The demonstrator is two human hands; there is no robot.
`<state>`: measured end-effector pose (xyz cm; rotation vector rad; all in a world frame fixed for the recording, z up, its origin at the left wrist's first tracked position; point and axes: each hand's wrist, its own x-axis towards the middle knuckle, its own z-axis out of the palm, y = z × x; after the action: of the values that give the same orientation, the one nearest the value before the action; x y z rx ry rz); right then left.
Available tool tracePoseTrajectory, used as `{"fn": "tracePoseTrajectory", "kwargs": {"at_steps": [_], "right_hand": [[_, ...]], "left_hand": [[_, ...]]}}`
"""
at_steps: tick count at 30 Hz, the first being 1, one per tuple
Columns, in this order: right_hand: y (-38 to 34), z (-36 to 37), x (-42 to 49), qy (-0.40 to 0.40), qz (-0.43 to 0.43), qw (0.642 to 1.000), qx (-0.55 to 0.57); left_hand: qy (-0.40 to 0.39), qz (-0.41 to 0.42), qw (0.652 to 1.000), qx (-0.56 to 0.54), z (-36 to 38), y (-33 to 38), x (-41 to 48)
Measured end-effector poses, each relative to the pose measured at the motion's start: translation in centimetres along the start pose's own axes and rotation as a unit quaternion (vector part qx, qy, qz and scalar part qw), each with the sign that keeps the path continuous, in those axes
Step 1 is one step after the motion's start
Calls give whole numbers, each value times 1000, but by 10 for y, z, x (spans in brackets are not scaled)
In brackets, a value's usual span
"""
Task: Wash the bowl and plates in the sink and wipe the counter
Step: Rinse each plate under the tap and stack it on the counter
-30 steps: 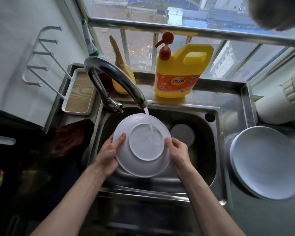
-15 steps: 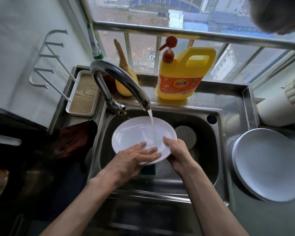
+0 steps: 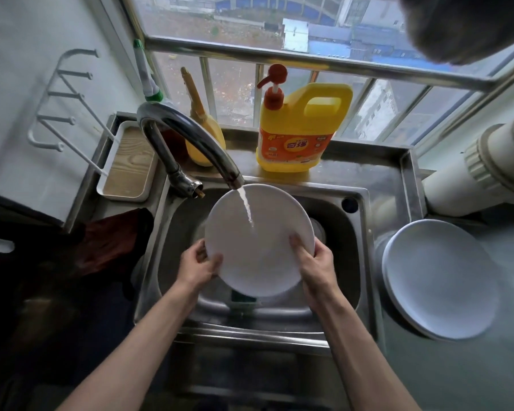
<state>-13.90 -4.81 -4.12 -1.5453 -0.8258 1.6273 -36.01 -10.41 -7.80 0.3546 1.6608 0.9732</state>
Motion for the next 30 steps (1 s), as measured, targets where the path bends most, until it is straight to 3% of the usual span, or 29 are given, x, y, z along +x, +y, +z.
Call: {"fn": "tracePoseTrajectory", "kwargs": {"at_steps": [8,13,16,19,24,30], "right_hand": [[-18,-15,4,-1,-126,991,-45],[-22,-21,1,29,-208,974,-81],[-25,-25,-3,68,-289,943,-153],[-28,-28,-6,92,-354,907,-207],[-34,-29,-6,149,-352,912,-147],[-25,-47,0,206,-192,959,34]], "left_hand": [[14,27,999,-17,25,15,1],[-11,53,997,63,29,17,2],[18,89,987,130,35,19,-3],[19,59,988,144,38,14,-8],[-100,-56,983,142,51,10,-20],[-133,-28,983,119,80,16,-30]]}}
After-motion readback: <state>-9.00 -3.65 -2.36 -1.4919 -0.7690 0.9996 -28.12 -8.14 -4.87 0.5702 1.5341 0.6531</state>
